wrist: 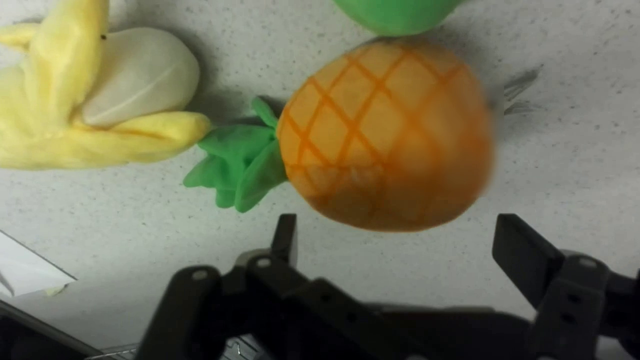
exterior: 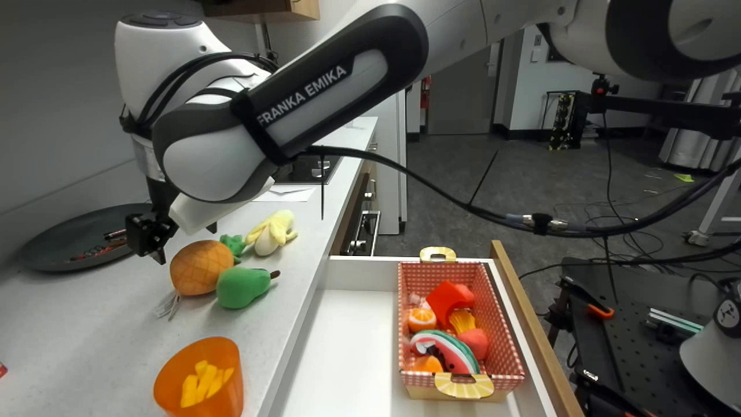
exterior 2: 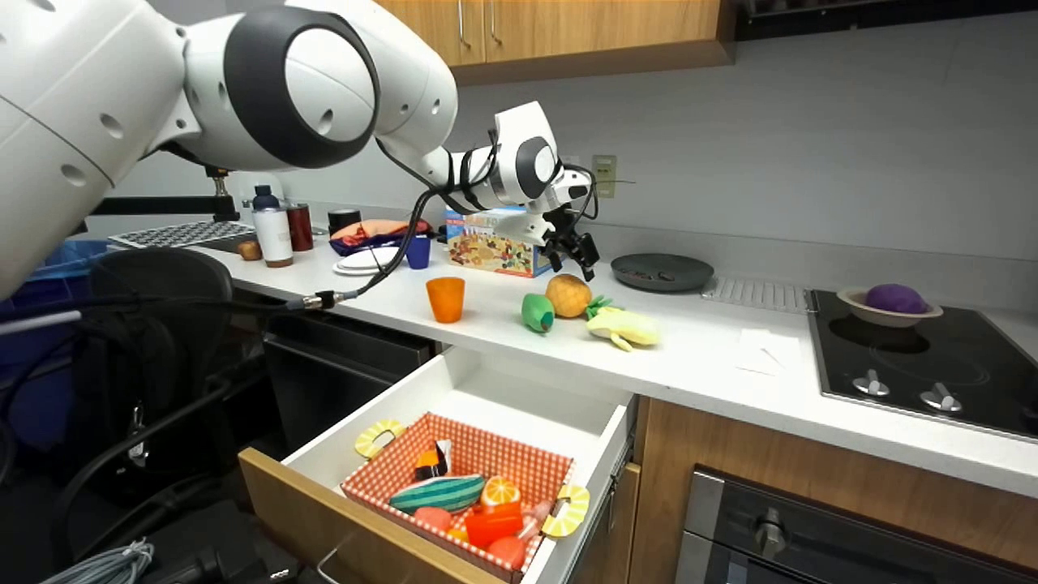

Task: Put the plush toy inside the drawer then close it

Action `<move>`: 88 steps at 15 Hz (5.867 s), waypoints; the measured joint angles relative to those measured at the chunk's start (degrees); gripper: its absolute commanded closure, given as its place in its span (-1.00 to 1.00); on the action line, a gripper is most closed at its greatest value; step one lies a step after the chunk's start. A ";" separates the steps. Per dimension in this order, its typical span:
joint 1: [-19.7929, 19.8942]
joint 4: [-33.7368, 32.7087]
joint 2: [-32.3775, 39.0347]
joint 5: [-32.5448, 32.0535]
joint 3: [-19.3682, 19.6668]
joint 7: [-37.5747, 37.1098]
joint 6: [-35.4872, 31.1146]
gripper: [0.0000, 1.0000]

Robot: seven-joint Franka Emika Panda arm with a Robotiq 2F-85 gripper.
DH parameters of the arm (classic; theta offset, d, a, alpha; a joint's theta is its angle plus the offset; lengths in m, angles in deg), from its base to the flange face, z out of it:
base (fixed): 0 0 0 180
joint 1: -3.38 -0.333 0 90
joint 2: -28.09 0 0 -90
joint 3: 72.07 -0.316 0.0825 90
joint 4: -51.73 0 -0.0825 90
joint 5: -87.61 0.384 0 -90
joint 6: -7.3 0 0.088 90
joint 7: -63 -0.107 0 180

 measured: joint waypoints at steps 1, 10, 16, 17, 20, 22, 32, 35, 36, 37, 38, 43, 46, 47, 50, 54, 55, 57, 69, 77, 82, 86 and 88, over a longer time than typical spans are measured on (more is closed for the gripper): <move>-0.01 -1.60 1.41 0.01 0.40 0.00 1.27 -1.00; 0.29 -8.50 4.83 2.87 0.82 0.00 13.24 0.43; 0.51 -8.76 1.87 2.91 0.92 -0.27 10.89 0.89; 0.27 -8.46 0.66 2.59 0.93 -0.66 9.75 0.89; -0.14 -3.63 -5.01 2.24 1.00 -1.11 7.69 0.92; -0.07 1.62 -9.37 2.21 1.40 -1.19 7.54 0.92; 0.17 31.34 -26.11 1.75 2.32 -5.82 7.56 0.92; 0.21 41.09 -30.69 1.30 2.28 -8.82 7.57 0.92; 0.33 44.44 -32.36 1.00 2.27 -9.91 7.56 0.92; 0.52 47.74 -33.99 0.55 2.23 -10.96 7.55 0.92; 0.81 51.11 -35.63 0.20 2.13 -11.90 7.54 0.92; 3.22 65.76 -42.10 -0.05 0.79 -14.02 7.44 0.92; 4.88 70.58 -43.83 0.34 -0.42 -14.02 7.44 0.04; 5.36 71.51 -44.07 0.43 -0.82 -14.02 7.39 -0.13; 6.30 73.16 -44.44 0.48 -1.59 -14.11 4.61 -0.58; 7.02 75.02 -45.72 0.48 -2.12 -14.34 -0.08 -1.00; 7.16 75.48 -46.36 0.47 -2.25 -14.27 -0.20 -1.00; 7.52 76.33 -47.78 0.47 -2.56 -13.03 0.03 -1.00; 8.63 76.69 -52.08 9.37 -4.12 4.58 8.15 -1.00; 8.67 76.69 -52.02 9.37 -4.19 4.56 8.14 -1.00; 10.04 76.85 -51.88 6.02 -4.27 4.34 11.56 -1.00; 12.25 77.96 -51.91 3.51 -4.12 5.04 16.78 -1.00; 13.25 79.05 -51.77 3.12 -3.96 6.00 18.37 -1.00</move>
